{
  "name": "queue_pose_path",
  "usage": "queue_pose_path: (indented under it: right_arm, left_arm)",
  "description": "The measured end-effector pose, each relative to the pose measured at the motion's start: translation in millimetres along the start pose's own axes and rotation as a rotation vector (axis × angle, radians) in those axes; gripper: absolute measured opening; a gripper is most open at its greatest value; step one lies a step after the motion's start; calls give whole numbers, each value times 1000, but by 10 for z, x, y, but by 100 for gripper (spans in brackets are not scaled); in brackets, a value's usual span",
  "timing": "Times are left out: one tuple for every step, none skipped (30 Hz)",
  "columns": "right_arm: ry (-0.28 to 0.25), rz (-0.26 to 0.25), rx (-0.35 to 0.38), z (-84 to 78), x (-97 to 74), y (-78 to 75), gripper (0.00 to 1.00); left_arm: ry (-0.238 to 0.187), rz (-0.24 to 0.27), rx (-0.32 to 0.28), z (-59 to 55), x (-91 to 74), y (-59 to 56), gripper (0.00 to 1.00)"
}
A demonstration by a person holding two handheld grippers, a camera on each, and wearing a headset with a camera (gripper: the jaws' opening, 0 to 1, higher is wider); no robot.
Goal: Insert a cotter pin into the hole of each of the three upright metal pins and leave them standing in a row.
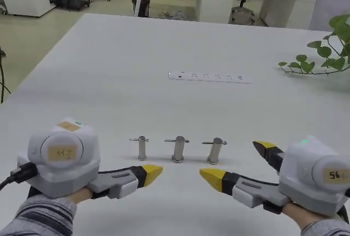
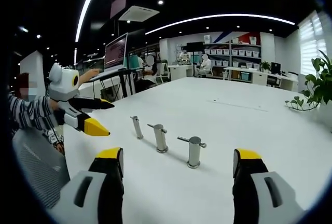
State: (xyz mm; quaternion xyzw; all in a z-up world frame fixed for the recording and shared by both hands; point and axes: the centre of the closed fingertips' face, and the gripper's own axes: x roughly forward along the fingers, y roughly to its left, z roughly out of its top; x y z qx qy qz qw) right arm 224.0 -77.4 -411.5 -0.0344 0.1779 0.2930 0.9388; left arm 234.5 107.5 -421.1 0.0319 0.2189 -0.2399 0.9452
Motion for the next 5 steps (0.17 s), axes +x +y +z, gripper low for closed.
queue_pose_path:
  right_arm:
    - [-1, -1, -4, -2, 4, -1, 84]
    - [-2, -3, -6, 1, 4, -2, 84]
    - [-3, -5, -6, 7, 3, -3, 84]
    - [-6, -7, -5, 11, 5, -7, 84]
    - [-5, -8, -3, 9, 7, -11, 84]
  left_arm:
    - [1, -1, -1, -3, 1, -2, 99]
    - [2, -2, -1, -6, 3, -3, 99]
    - [5, -1, -1, -12, 5, -4, 99]
    - [10, -4, 3, -16, 4, -12, 99]
    - [11, -4, 4, -18, 6, -13, 99]
